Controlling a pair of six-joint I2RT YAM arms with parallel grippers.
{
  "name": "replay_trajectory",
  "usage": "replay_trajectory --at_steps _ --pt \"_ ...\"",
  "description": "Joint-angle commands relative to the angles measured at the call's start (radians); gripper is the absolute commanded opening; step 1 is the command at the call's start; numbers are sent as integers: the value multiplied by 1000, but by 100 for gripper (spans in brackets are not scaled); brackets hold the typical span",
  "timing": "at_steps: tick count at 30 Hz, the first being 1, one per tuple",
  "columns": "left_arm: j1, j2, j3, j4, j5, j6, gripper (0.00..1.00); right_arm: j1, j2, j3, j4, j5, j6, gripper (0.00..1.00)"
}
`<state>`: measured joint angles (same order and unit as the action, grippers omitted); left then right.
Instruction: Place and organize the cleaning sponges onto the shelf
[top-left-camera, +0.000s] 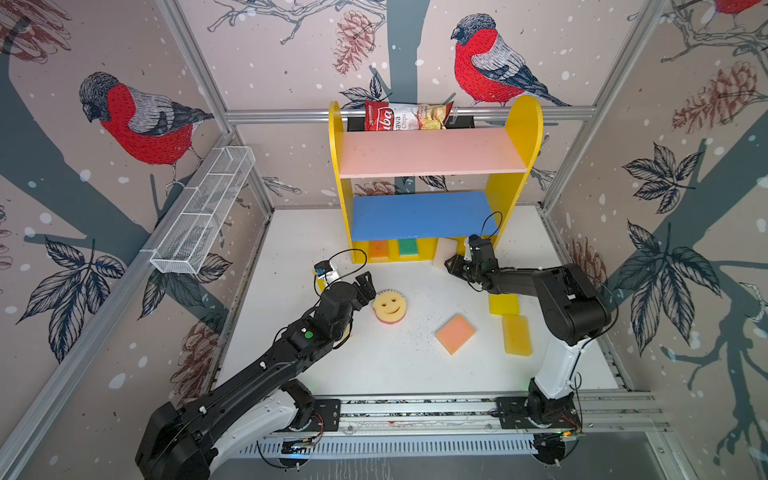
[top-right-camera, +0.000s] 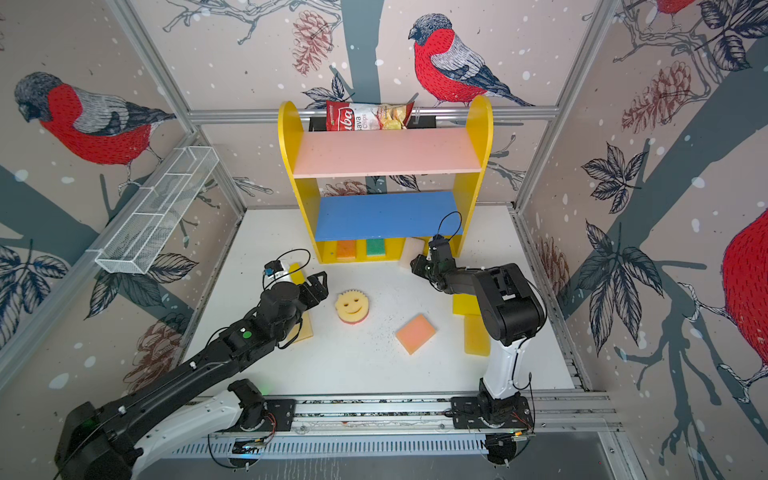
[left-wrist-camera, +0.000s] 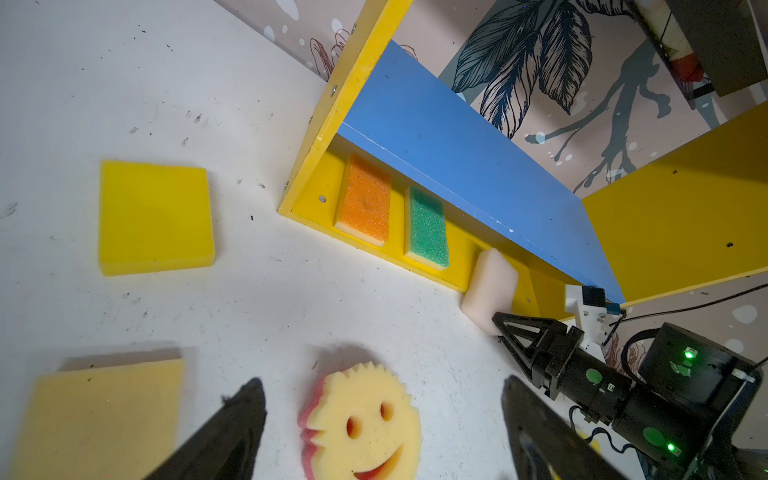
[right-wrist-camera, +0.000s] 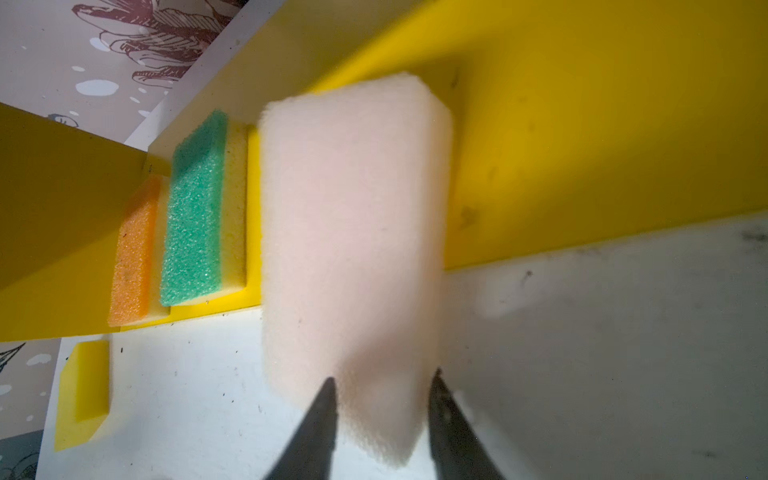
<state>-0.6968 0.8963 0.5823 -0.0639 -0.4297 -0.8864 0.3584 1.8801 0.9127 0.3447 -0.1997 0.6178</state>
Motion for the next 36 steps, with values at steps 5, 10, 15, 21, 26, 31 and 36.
replay_trajectory --at_steps 5,10,15,21,26,31,36 --pt "0 -41 -2 -28 -48 -8 87 13 -86 -80 41 11 -5 0" --pt "0 -53 -15 -14 -61 -9 87 72 -216 -183 -18 42 -56 0" --pt "0 -41 -26 11 -53 -11 87 151 -350 -274 -74 58 -66 0" --pt "0 -34 -29 9 -45 -13 87 268 -471 -321 -136 106 -61 0" --pt "0 -43 -39 14 -48 -23 87 317 -452 -317 -143 101 -45 2" --pt "0 -40 -37 17 -33 -25 87 329 -360 -297 -149 94 -38 9" --pt "0 -49 -35 -5 -42 -26 87 336 -354 -312 -131 90 -39 42"
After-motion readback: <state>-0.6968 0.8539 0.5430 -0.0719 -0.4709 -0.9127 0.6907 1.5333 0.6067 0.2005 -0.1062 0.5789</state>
